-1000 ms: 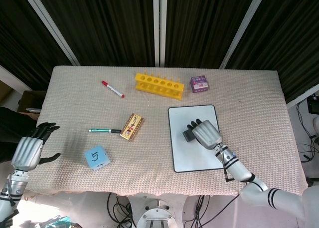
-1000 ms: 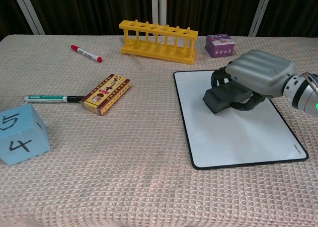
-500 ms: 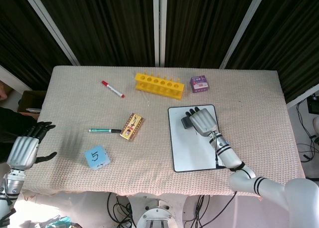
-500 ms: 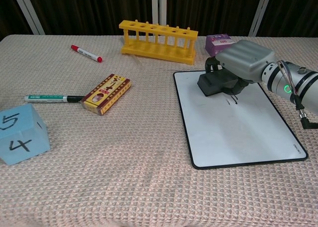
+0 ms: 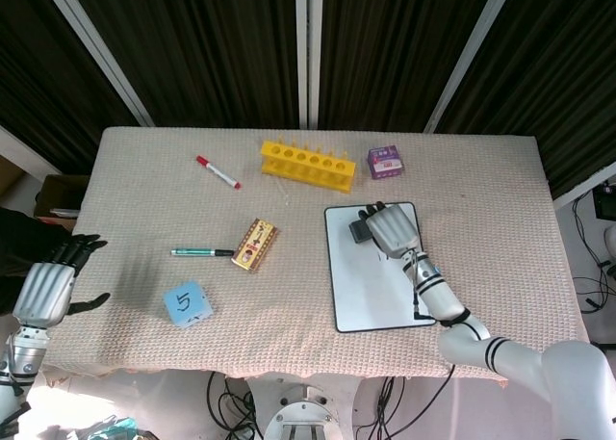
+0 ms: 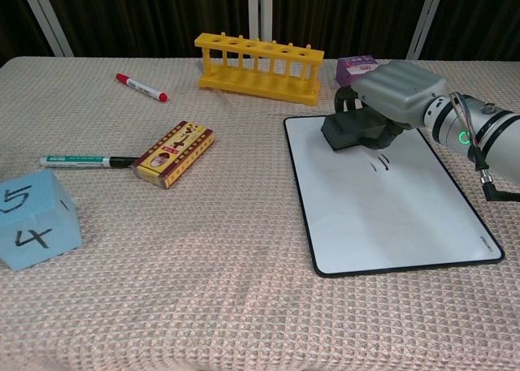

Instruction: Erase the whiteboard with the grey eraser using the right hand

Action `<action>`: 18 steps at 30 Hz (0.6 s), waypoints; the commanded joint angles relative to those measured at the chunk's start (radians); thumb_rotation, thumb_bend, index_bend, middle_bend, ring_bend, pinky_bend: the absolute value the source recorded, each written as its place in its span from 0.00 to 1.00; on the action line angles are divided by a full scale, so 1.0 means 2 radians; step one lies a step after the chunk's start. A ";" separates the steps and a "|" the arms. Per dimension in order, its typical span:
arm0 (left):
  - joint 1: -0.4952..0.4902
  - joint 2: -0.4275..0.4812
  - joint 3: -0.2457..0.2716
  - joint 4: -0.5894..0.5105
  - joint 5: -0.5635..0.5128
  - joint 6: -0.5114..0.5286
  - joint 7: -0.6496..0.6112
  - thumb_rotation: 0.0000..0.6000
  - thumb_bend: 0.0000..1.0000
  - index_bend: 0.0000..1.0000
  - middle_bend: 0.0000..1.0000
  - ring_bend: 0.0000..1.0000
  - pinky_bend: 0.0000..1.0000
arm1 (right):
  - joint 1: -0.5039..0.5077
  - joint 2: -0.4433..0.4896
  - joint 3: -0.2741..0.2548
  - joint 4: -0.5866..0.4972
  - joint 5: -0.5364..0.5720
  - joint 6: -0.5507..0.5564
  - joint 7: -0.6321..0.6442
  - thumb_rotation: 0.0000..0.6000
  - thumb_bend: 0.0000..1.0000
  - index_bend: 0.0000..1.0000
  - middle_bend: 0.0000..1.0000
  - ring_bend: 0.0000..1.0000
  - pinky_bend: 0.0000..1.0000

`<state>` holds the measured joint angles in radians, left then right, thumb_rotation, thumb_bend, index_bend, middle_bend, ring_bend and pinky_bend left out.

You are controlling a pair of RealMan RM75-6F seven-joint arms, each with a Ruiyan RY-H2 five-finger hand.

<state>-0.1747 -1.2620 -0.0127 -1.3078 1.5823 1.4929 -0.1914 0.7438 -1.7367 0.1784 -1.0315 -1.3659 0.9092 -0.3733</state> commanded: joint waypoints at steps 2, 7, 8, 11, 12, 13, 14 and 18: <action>0.000 0.000 0.002 -0.003 0.002 -0.001 0.005 1.00 0.00 0.22 0.17 0.13 0.27 | -0.010 0.023 -0.014 -0.029 0.008 -0.010 -0.011 1.00 0.38 0.94 0.79 0.67 0.78; -0.002 0.002 0.002 -0.013 0.007 -0.001 0.012 1.00 0.00 0.22 0.17 0.13 0.27 | -0.026 0.055 -0.031 -0.075 0.008 0.001 -0.024 1.00 0.38 0.94 0.79 0.67 0.78; -0.003 0.003 0.002 -0.014 0.008 0.000 0.014 1.00 0.00 0.22 0.17 0.13 0.27 | -0.029 0.060 -0.034 -0.083 0.007 0.004 -0.026 1.00 0.38 0.94 0.79 0.67 0.78; -0.004 0.003 0.002 -0.019 0.011 0.001 0.020 1.00 0.00 0.22 0.17 0.13 0.27 | -0.042 0.078 -0.045 -0.112 0.006 0.014 -0.033 1.00 0.38 0.94 0.79 0.67 0.78; -0.005 0.003 0.002 -0.020 0.011 0.000 0.022 1.00 0.00 0.22 0.17 0.13 0.27 | -0.047 0.086 -0.051 -0.123 0.005 0.017 -0.037 1.00 0.38 0.94 0.79 0.67 0.78; -0.005 0.003 0.002 -0.022 0.012 -0.001 0.023 1.00 0.00 0.22 0.17 0.13 0.27 | -0.050 0.092 -0.056 -0.130 0.005 0.019 -0.041 1.00 0.38 0.94 0.79 0.67 0.78; -0.006 0.003 0.002 -0.023 0.013 -0.001 0.024 1.00 0.00 0.22 0.17 0.13 0.27 | -0.053 0.097 -0.060 -0.138 0.004 0.020 -0.044 1.00 0.38 0.94 0.79 0.67 0.78; -0.008 0.003 0.002 -0.030 0.014 -0.004 0.032 1.00 0.00 0.22 0.17 0.13 0.28 | -0.064 0.120 -0.076 -0.170 0.005 0.018 -0.056 1.00 0.38 0.94 0.79 0.67 0.78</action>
<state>-0.1892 -1.2556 -0.0080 -1.3649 1.6096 1.4868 -0.1308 0.6296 -1.5185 0.0438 -1.3464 -1.3556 0.9453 -0.4713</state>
